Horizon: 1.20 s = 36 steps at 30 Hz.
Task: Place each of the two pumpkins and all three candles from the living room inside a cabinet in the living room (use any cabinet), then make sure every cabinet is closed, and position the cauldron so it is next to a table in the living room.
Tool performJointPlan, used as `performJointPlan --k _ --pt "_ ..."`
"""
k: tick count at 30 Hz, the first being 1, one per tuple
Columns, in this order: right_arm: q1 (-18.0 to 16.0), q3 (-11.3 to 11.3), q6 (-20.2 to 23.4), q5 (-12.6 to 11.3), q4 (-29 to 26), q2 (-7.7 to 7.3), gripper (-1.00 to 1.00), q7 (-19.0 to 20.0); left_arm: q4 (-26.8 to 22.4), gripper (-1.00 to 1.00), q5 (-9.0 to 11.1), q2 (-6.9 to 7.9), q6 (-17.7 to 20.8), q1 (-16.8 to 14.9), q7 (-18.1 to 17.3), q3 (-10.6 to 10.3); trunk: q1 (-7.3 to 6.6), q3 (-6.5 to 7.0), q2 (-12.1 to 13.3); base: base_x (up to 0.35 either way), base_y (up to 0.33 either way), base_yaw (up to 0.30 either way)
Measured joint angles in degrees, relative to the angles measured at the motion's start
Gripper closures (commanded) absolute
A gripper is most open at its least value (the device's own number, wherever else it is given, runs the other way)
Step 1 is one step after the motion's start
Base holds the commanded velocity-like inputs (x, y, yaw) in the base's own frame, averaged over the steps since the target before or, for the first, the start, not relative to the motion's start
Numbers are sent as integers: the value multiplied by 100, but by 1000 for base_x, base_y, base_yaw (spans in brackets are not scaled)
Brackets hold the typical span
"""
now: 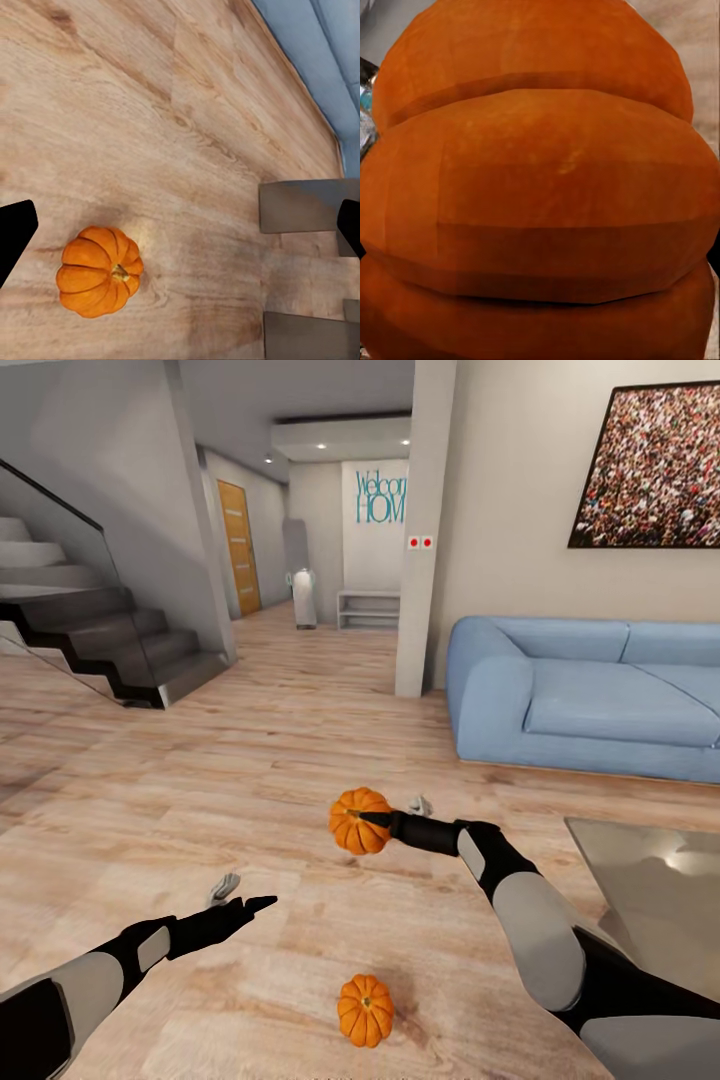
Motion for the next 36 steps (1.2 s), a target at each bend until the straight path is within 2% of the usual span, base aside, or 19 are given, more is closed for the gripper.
performJointPlan --k 5,7,10,11,13,16,21,27,36 --pt "-13 -6 605 9 -42 -26 100 460 0 -100 0 -32 0 -3 0 0 110 -90 -200 0 0 0" --pt "-16 -5 796 -1 -49 -26 100 762 0 -100 0 -46 0 -1 2 -1 154 -126 -281 0 0 0" --pt "-23 -20 856 8 -99 -51 100 1027 0 -100 0 -50 0 -1 2 0 220 -179 -401 0 0 0" --pt "-25 -27 867 8 -154 -94 100 1128 0 -100 0 -51 0 -2 1 0 242 -197 -441 0 0 0" --pt "-28 -39 1087 -9 -369 -272 100 1515 -1 -100 0 -61 0 0 3 0 285 -233 -521 0 0 0" --pt "-28 -29 1452 9 -578 -413 100 1815 -3 -100 0 -68 0 -1 7 0 322 -293 -582 0 0 0" --pt "-27 -17 1571 19 -669 -449 100 1918 -17 -100 -8 -61 56 -12 29 -11 335 -404 -589 0 0 0" --pt "-27 -16 1580 21 -677 -456 100 1926 -18 -100 -23 -17 1021 -32 42 -20 351 -537 -597 0 0 0" --pt "-27 -15 1585 21 -669 -449 100 1923 -26 -100 -60 -30 1284 -44 35 -9 374 -737 -609 0 0 0"
